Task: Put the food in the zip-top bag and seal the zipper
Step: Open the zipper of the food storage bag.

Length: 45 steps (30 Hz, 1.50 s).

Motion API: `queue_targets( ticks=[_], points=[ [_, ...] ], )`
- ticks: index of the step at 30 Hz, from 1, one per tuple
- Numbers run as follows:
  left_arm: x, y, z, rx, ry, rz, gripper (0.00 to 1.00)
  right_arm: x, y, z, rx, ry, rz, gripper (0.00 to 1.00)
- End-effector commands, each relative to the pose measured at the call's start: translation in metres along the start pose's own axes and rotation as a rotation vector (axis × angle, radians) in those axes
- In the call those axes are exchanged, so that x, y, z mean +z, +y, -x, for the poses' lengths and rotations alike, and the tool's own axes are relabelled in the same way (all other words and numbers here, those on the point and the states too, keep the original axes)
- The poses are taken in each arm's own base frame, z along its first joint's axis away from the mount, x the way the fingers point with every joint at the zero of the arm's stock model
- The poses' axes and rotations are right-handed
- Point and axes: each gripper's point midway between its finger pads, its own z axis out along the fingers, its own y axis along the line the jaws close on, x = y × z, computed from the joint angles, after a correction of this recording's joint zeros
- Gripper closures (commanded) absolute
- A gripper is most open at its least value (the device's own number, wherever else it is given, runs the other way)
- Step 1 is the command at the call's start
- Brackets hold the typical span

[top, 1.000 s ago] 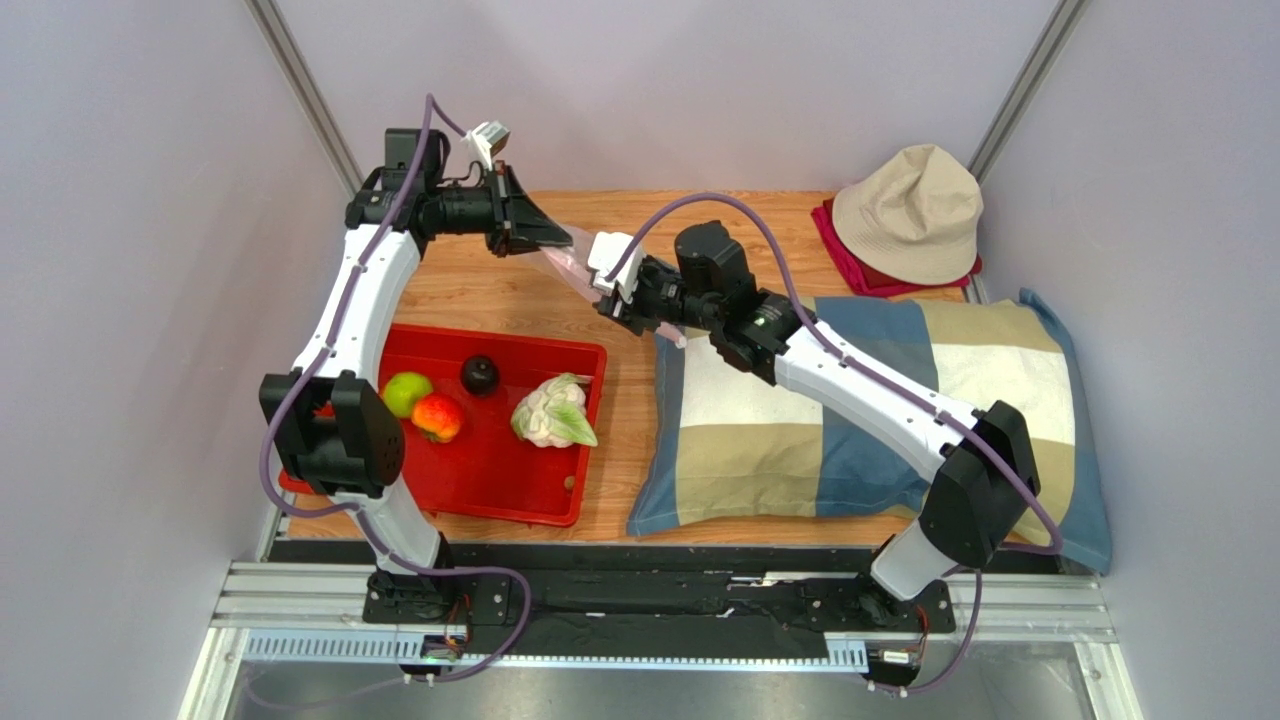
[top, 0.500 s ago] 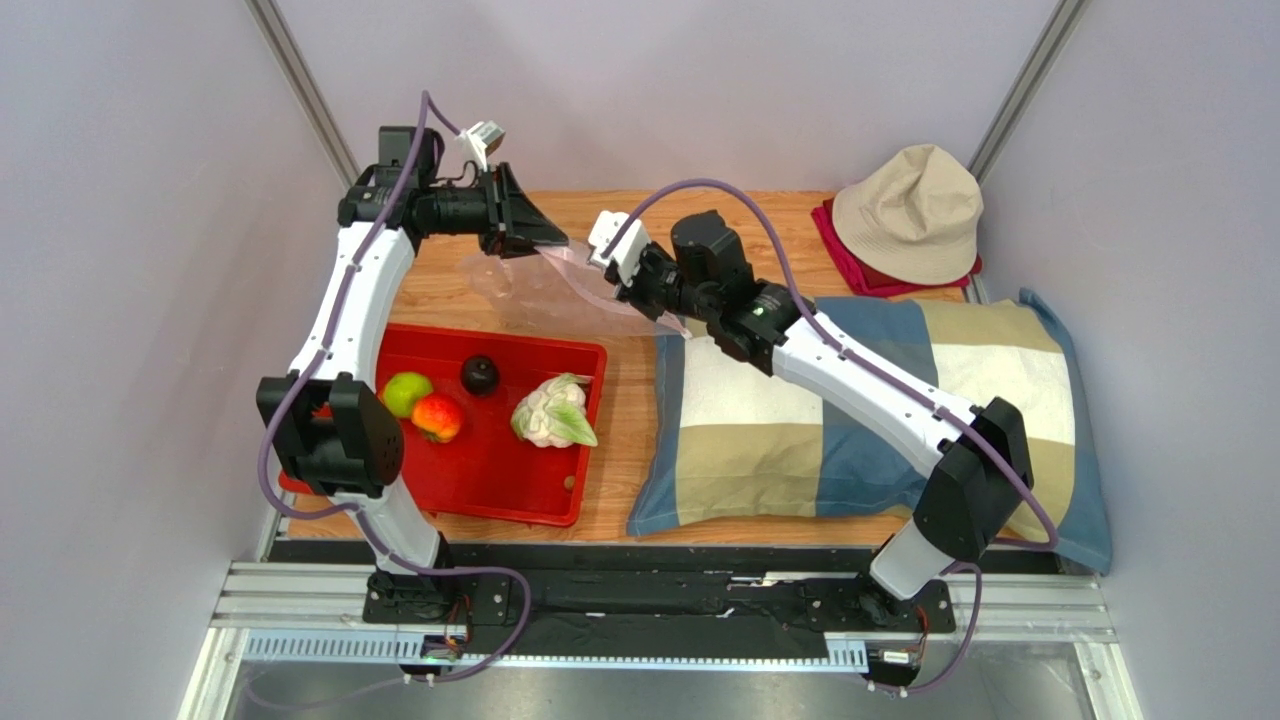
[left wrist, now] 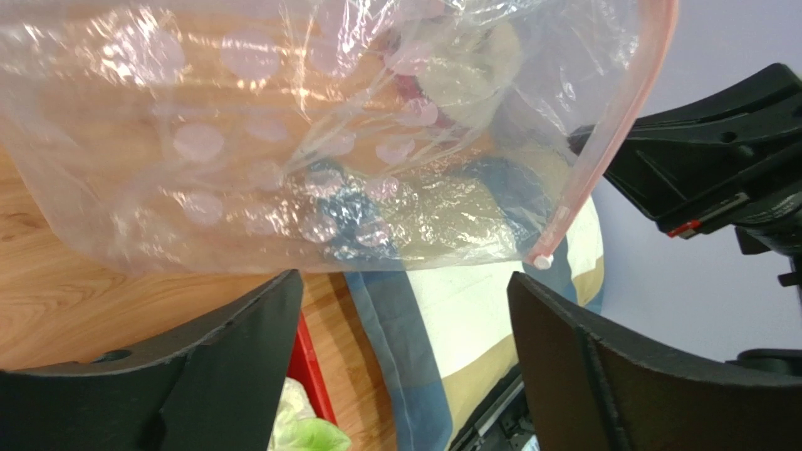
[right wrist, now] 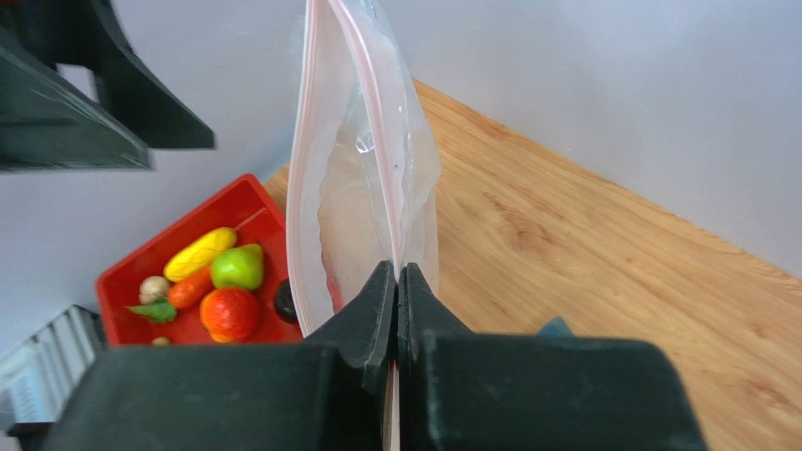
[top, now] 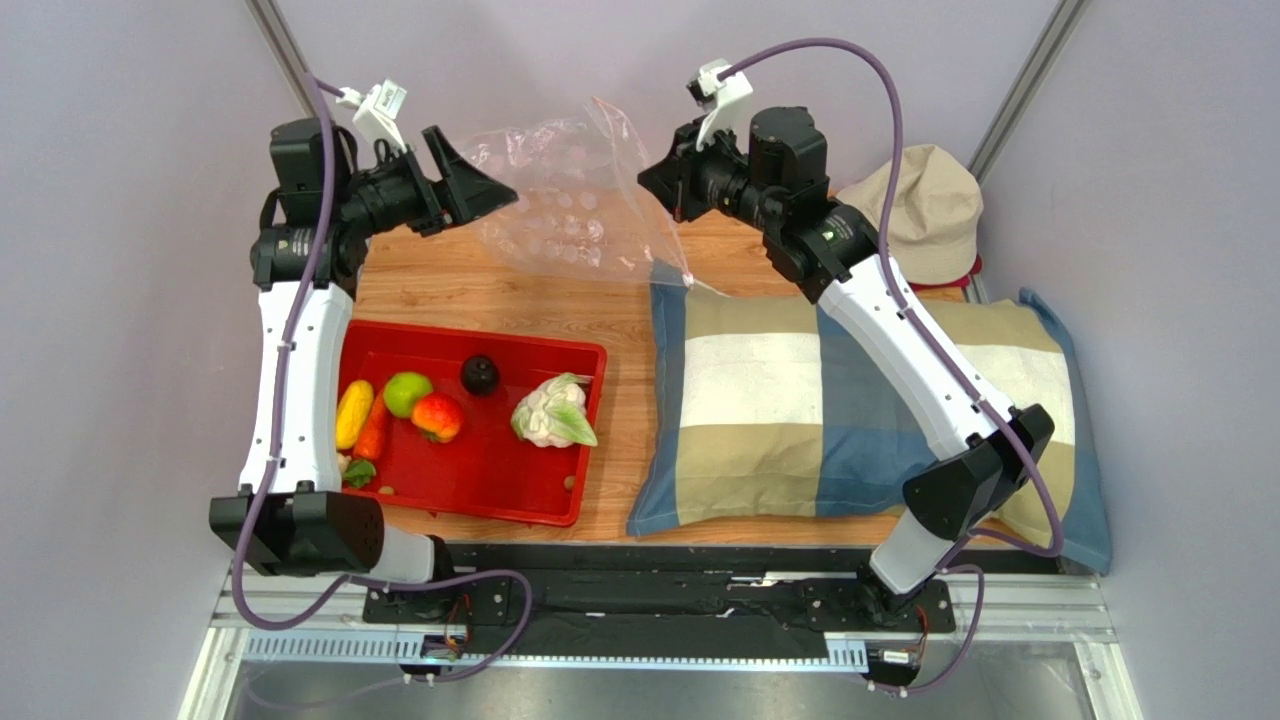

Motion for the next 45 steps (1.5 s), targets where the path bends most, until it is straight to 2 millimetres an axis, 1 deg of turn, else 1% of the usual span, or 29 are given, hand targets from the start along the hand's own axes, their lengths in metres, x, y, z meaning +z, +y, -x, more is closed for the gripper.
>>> queue_targets(
  ticks=[1, 3, 5, 6, 7, 8, 9, 11, 12, 13, 14, 15, 17, 19, 20, 22, 23, 24, 25, 26, 27, 29, 30, 32, 36, 37, 40, 41, 45],
  points=[
    [0.023, 0.023, -0.026, -0.075, 0.071, -0.022, 0.16, -0.005, 0.019, 0.014, 0.138, 0.002, 0.013, 1.00],
    [0.033, 0.030, -0.041, -0.084, 0.110, -0.022, 0.19, -0.006, 0.018, 0.011, 0.142, 0.019, 0.000, 1.00],
    [0.046, 0.037, -0.047, -0.081, 0.116, -0.021, 0.21, -0.008, 0.021, 0.005, 0.153, 0.042, 0.011, 1.00],
    [0.058, 0.048, -0.058, -0.115, 0.142, -0.018, 0.21, -0.009, 0.028, 0.003, 0.176, 0.054, 0.046, 1.00],
    [0.073, 0.043, -0.059, -0.100, 0.140, -0.056, 0.22, -0.010, 0.033, 0.004, 0.186, 0.047, 0.071, 1.00],
    [0.084, 0.041, -0.064, -0.128, 0.155, -0.076, 0.24, -0.008, 0.035, -0.003, 0.206, 0.062, 0.086, 1.00],
    [0.105, 0.046, -0.069, -0.133, 0.180, -0.091, 0.25, -0.007, 0.042, -0.002, 0.228, 0.057, 0.114, 1.00],
    [0.133, 0.031, -0.091, -0.138, 0.262, -0.149, 0.25, 0.002, 0.049, -0.011, 0.244, 0.083, 0.132, 1.00],
    [0.151, 0.035, -0.100, -0.161, 0.299, -0.160, 0.25, 0.005, 0.051, -0.015, 0.264, 0.099, 0.135, 1.00],
    [0.160, 0.025, -0.112, -0.208, 0.345, -0.201, 0.24, 0.015, 0.049, -0.027, 0.283, 0.127, 0.133, 1.00],
    [0.167, 0.025, -0.118, -0.239, 0.369, -0.215, 0.25, 0.020, 0.050, -0.032, 0.298, 0.139, 0.135, 1.00],
    [0.178, 0.037, -0.131, -0.288, 0.403, -0.209, 0.24, 0.026, 0.047, -0.039, 0.314, 0.152, 0.124, 1.00],
    [0.181, 0.050, -0.143, -0.345, 0.446, -0.208, 0.22, 0.043, 0.038, -0.063, 0.348, 0.203, 0.096, 1.00],
    [0.172, 0.068, -0.149, -0.359, 0.457, -0.164, 0.21, 0.054, 0.031, -0.081, 0.372, 0.233, 0.070, 1.00],
    [0.157, 0.083, -0.146, -0.380, 0.429, -0.126, 0.20, 0.065, 0.025, -0.100, 0.394, 0.269, 0.053, 1.00],
    [0.140, 0.098, -0.135, -0.380, 0.363, -0.085, 0.18, 0.076, 0.023, -0.115, 0.438, 0.295, 0.057, 1.00],
    [0.130, 0.108, -0.129, -0.385, 0.331, -0.059, 0.17, 0.085, 0.020, -0.130, 0.492, 0.321, 0.053, 1.00],
    [0.109, 0.114, -0.125, -0.391, 0.296, -0.029, 0.16, 0.091, 0.023, -0.136, 0.509, 0.330, 0.077, 1.00],
    [0.097, 0.126, -0.120, -0.370, 0.262, 0.011, 0.15, 0.096, 0.023, -0.138, 0.522, 0.330, 0.084, 1.00],
    [0.083, 0.121, -0.113, -0.331, 0.233, 0.028, 0.15, 0.100, 0.024, -0.141, 0.539, 0.334, 0.090, 1.00],
    [0.069, 0.129, -0.117, -0.341, 0.239, 0.073, 0.15, 0.110, 0.021, -0.154, 0.556, 0.350, 0.085, 1.00],
    [0.057, 0.126, -0.116, -0.267, 0.226, 0.085, 0.14, 0.118, 0.021, -0.155, 0.570, 0.345, 0.092, 1.00],
    [0.047, 0.116, -0.116, -0.243, 0.217, 0.082, 0.14, 0.124, 0.020, -0.162, 0.598, 0.353, 0.094, 1.00],
    [0.035, 0.099, -0.112, -0.208, 0.186, 0.065, 0.13, 0.129, 0.024, -0.156, 0.621, 0.341, 0.116, 1.00],
    [0.032, 0.096, -0.113, -0.197, 0.134, 0.097, 0.12, 0.129, 0.034, -0.141, 0.664, 0.304, 0.166, 1.00],
    [0.035, 0.094, -0.115, -0.184, 0.136, 0.106, 0.13, 0.125, 0.037, -0.132, 0.675, 0.287, 0.172, 1.00],
    [0.043, 0.095, -0.115, -0.147, 0.131, 0.142, 0.16, 0.120, 0.041, -0.124, 0.698, 0.269, 0.188, 1.00],
    [0.049, 0.094, -0.116, -0.137, 0.134, 0.142, 0.17, 0.116, 0.044, -0.116, 0.705, 0.259, 0.196, 1.00],
    [0.069, 0.095, -0.113, -0.125, 0.139, 0.158, 0.22, 0.108, 0.051, -0.110, 0.747, 0.266, 0.211, 1.00]
  ],
)
